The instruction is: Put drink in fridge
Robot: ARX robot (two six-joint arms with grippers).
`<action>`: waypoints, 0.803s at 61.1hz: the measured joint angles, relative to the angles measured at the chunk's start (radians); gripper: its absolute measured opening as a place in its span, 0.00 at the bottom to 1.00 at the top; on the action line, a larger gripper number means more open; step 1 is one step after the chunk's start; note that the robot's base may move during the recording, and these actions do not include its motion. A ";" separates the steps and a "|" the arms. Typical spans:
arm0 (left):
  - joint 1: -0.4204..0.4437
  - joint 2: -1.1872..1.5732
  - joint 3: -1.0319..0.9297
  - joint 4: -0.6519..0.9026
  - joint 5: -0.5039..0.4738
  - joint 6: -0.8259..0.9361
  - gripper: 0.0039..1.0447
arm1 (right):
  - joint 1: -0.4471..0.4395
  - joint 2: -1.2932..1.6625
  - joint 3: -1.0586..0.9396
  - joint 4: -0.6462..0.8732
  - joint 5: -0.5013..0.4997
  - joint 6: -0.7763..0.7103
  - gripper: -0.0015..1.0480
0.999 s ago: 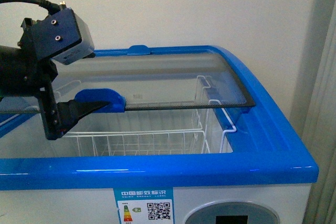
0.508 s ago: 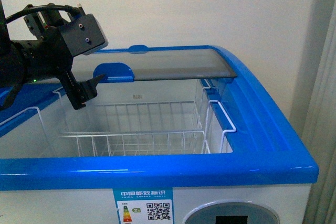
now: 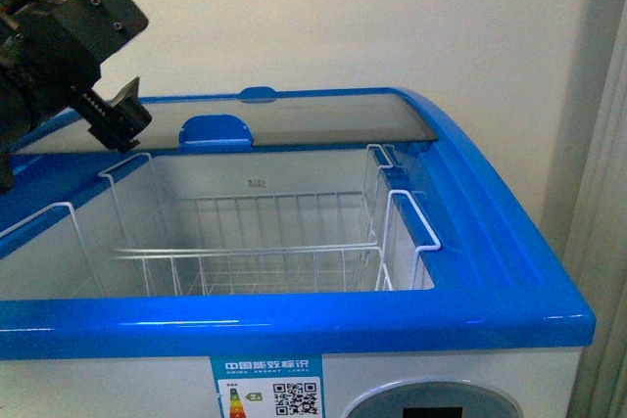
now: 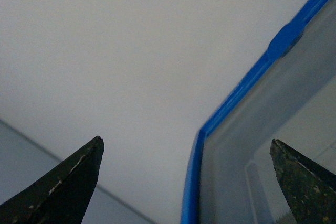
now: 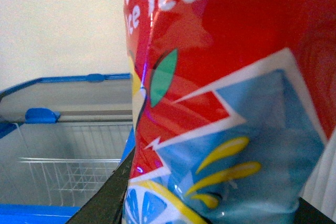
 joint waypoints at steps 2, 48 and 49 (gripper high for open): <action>0.003 -0.011 -0.027 -0.003 -0.041 -0.048 0.92 | 0.000 0.000 0.000 0.000 0.001 0.000 0.40; 0.259 -1.377 -0.990 -0.715 0.167 -0.977 0.47 | -0.121 0.146 0.268 -0.617 -0.316 0.027 0.39; 0.254 -1.391 -0.998 -0.715 0.160 -0.982 0.44 | -0.133 0.156 0.282 -0.650 -0.341 0.021 0.39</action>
